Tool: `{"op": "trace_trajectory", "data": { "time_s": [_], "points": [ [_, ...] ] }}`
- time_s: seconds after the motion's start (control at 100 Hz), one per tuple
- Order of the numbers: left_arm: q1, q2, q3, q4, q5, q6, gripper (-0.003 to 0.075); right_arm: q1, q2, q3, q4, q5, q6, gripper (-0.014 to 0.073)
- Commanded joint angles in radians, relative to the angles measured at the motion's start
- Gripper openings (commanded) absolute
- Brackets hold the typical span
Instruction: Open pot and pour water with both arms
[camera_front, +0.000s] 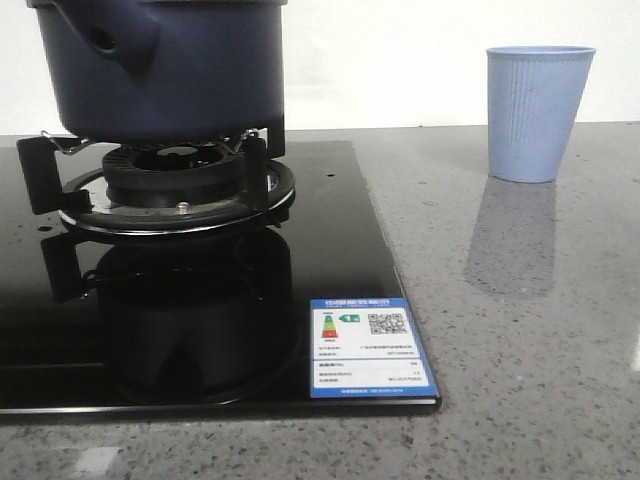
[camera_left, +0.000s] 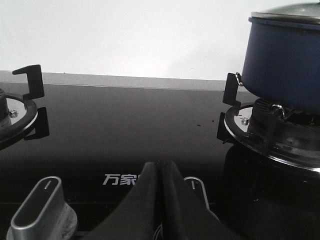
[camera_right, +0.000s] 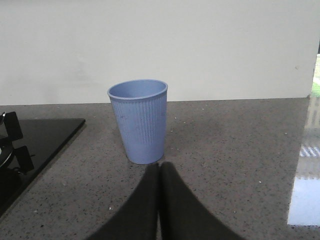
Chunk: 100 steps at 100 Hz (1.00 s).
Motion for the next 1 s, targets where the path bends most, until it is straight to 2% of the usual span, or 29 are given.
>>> {"op": "trace_trajectory", "data": {
  "time_s": [0.0, 0.57, 0.66, 0.73, 0.9, 0.95, 0.99],
  "points": [
    [0.001, -0.027, 0.033, -0.01, -0.081, -0.006, -0.0019, -0.004, 0.003, -0.027, 0.016, -0.025, 0.001, -0.0067],
    [0.001, -0.027, 0.033, -0.01, -0.081, -0.006, -0.0019, -0.004, 0.001, -0.026, 0.017, -0.002, 0.001, -0.0067],
    [0.001, -0.027, 0.033, -0.01, -0.081, -0.006, -0.0019, -0.004, -0.003, -0.019, 0.117, -0.002, -0.008, -0.0067],
    [0.001, -0.027, 0.033, -0.01, -0.081, -0.006, -0.0019, -0.003, -0.003, -0.009, 0.331, 0.005, -0.164, -0.0067],
    [0.001, -0.027, 0.033, -0.01, -0.081, -0.006, -0.0019, 0.019, -0.053, 0.035, 1.002, 0.038, -0.92, -0.0067],
    [0.001, -0.027, 0.033, -0.01, -0.081, -0.006, -0.0019, 0.029, -0.086, 0.05, 1.103, 0.055, -1.059, -0.0067],
    [0.001, -0.027, 0.033, -0.01, -0.081, -0.006, -0.0019, 0.035, -0.108, 0.066, 1.116, 0.055, -1.114, -0.0067]
  ]
}}
